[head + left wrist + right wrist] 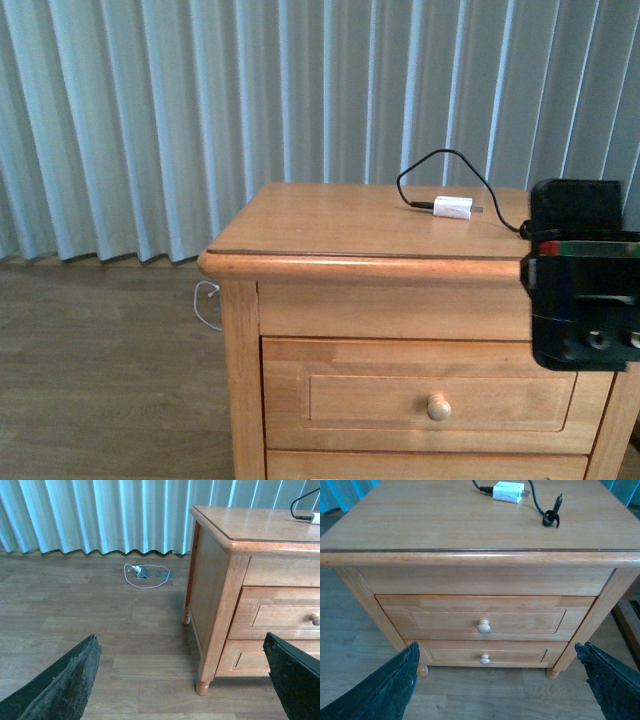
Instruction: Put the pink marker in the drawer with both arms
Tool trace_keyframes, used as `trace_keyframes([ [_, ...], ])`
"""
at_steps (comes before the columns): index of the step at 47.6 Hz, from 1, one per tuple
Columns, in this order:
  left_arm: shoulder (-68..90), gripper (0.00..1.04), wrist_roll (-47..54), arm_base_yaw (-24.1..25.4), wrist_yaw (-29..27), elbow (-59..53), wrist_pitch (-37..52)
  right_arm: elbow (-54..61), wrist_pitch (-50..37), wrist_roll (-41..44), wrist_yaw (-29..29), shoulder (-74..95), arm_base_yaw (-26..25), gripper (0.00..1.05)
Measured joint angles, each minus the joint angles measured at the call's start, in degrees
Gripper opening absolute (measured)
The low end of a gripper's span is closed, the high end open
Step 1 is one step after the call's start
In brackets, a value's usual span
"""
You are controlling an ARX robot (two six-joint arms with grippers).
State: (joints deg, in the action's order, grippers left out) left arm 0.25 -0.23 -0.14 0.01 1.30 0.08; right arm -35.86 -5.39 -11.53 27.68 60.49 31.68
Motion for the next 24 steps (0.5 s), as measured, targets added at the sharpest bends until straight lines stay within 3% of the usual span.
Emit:
trace_keyframes([
  [7, 0.0, 0.99, 0.0, 0.0, 0.0, 0.0, 0.0, 3.17, -1.11, -1.68, 6.36, -6.8, 3.32, 0.96],
  [21, 0.0, 0.99, -0.02, 0.0, 0.0, 0.0, 0.0, 3.41, -1.27, -2.03, 6.75, -7.26, 3.63, 0.96],
  [24, 0.0, 0.99, 0.0, 0.0, 0.0, 0.0, 0.0, 6.62, -9.4, 1.49, 5.81, -7.87, 2.84, 0.88],
])
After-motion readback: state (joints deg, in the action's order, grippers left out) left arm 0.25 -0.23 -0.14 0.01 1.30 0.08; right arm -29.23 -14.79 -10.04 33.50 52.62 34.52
